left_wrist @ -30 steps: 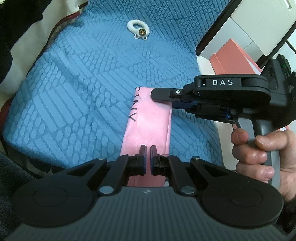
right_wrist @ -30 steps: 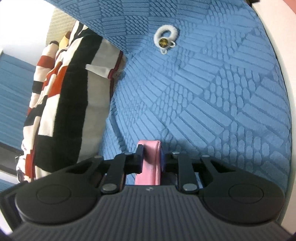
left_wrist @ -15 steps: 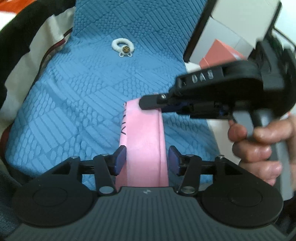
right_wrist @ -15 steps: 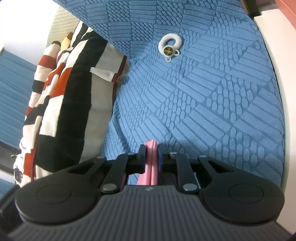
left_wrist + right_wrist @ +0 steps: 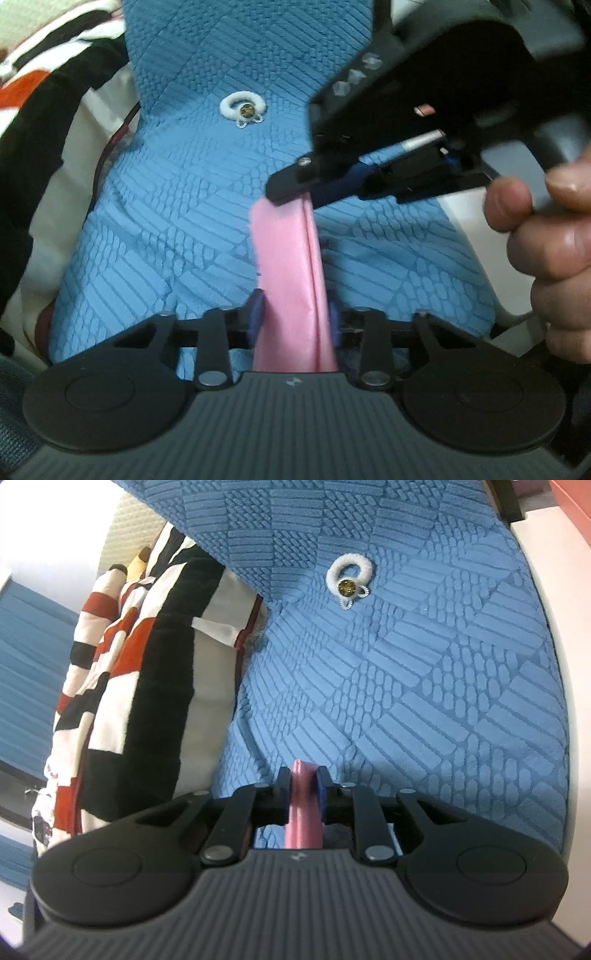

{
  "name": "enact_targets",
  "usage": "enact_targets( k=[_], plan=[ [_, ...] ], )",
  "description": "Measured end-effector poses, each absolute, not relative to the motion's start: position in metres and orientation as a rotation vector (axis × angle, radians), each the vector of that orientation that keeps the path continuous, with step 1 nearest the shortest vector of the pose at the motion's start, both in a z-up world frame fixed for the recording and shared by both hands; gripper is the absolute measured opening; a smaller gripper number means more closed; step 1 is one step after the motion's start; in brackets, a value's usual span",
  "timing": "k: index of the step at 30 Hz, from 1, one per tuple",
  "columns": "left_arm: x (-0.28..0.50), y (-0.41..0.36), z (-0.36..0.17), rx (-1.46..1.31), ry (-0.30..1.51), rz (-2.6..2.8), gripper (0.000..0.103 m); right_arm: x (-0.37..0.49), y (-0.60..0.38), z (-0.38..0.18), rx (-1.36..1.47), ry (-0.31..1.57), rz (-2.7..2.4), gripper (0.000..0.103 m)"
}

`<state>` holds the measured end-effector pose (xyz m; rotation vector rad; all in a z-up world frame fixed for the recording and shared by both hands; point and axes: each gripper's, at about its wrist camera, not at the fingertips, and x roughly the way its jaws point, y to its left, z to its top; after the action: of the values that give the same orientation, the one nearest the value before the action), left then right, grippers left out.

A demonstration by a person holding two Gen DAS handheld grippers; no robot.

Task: Fold shopping bag
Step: 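Grasp the folded pink strip with the left gripper and lift it while right holds its end, then open the right gripper and release the pink strip end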

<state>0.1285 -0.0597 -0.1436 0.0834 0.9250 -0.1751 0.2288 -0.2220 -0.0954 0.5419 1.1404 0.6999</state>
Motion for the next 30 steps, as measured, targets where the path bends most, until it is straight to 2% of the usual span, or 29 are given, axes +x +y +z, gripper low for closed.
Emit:
enact_targets(
  k=[2,5,7,9,10,18,20,21,30],
  plan=[
    [0.132,-0.048,-0.142,0.018,0.939,-0.169,0.019,0.23,-0.225,-0.097,0.574,1.144,0.698,0.027],
    [0.135,-0.033,-0.14,-0.078,0.954,-0.165,0.014,0.233,-0.227,-0.1,0.624,1.141,0.715,0.029],
    [0.135,-0.025,-0.138,-0.125,0.958,-0.168,0.013,0.233,-0.227,-0.098,0.629,1.134,0.713,0.039],
    [0.134,-0.02,-0.135,-0.16,0.95,-0.171,0.012,0.233,-0.227,-0.099,0.629,1.129,0.708,0.061],
    [0.134,-0.018,-0.133,-0.174,0.948,-0.173,0.012,0.234,-0.226,-0.099,0.628,1.129,0.708,0.063],
    [0.13,-0.014,-0.124,-0.214,0.915,-0.217,0.012,0.232,-0.215,-0.103,0.623,1.149,0.757,0.063],
    [0.13,-0.013,-0.123,-0.223,0.916,-0.224,0.012,0.231,-0.216,-0.104,0.626,1.146,0.752,0.061],
    [0.13,-0.013,-0.123,-0.224,0.918,-0.227,0.012,0.231,-0.217,-0.104,0.633,1.142,0.751,0.055],
    [0.132,-0.009,-0.125,-0.251,0.926,-0.229,0.017,0.222,-0.211,-0.083,0.528,1.067,0.803,0.05]
  ],
)
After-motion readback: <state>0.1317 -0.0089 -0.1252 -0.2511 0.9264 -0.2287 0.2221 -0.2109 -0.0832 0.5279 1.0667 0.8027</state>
